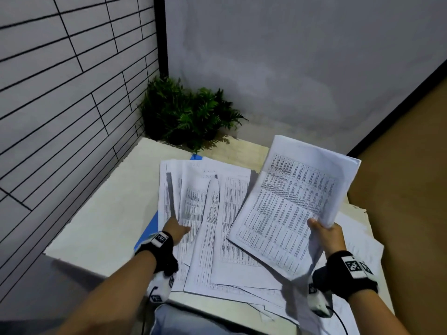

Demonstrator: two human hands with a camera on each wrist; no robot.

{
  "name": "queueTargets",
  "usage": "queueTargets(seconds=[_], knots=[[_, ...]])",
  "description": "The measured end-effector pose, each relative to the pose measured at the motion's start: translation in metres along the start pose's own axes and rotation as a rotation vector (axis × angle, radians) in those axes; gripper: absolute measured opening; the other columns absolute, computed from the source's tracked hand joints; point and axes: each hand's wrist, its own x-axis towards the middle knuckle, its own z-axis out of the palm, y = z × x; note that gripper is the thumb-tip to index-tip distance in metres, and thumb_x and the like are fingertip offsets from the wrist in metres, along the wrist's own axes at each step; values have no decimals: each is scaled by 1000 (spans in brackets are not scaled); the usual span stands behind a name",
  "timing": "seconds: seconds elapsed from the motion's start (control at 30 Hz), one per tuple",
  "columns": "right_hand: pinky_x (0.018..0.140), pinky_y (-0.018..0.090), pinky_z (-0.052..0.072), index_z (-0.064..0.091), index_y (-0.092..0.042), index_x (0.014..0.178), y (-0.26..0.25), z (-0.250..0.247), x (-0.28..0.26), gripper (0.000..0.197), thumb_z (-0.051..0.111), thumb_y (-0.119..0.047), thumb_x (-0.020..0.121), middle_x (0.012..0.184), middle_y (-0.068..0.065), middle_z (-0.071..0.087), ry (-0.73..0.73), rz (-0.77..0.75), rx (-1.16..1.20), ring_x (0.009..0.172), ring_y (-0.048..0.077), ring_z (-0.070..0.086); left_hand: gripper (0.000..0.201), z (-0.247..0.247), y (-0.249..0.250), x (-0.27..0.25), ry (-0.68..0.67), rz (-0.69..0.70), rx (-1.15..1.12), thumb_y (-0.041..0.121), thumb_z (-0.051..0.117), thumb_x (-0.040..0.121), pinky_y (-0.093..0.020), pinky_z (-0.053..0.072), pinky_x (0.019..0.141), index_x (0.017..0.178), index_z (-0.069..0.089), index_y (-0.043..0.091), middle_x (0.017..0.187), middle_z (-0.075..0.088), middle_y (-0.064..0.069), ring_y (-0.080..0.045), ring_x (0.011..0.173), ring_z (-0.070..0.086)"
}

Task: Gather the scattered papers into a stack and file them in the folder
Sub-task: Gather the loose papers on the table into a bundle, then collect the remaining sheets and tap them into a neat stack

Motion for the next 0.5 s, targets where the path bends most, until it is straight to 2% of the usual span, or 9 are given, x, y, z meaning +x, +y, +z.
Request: queueTargets(seconds=[0.1,0.2,0.33,0.4,0.47,0.5], knots=[[73,35,34,52,2,91,0,-3,-3,15,63,-6,84,92,19,56,-2,-12,-2,83,28,51,46,-12,15,-6,69,107,86,13,54,88,-35,46,83,125,38,-9,126,51,-27,-38,111,54],[74,36,34,51,1,92,0,-8,-5,16,63,-6,84,94,17,55,-11,-7,-8,85,28,50,30,-43,39,-16,198,270,212,9,50,88,-35,45,76,111,51,-10,115,58,-31,-40,102,58],[69,33,34,51,3,91,-1,-12,-11,14,61,-4,85,88,18,52,-34,-16,10,83,26,47,21,-85,73,-38,372,461,345,1,47,86,-29,36,69,102,59,-5,101,64,-33,-43,91,60],[63,28,34,50,2,93,-5,-14,-16,11,58,-3,87,89,17,52,-36,-9,32,83,25,46,23,-101,89,-52,469,546,314,-2,46,84,-30,36,67,102,60,-2,96,65,-31,-42,87,61],[68,29,38,51,4,94,-7,-16,-15,12,57,-6,88,88,17,54,-42,-16,-15,83,25,48,20,-112,106,-72,542,603,204,-2,47,85,-32,37,66,99,61,1,85,65,-25,-39,82,61],[72,31,38,53,8,96,-8,-16,-14,18,57,-8,89,86,17,56,-50,-22,-27,82,26,50,16,-115,113,-80,560,617,124,0,48,86,-31,38,65,96,60,3,76,63,-17,-35,80,59]])
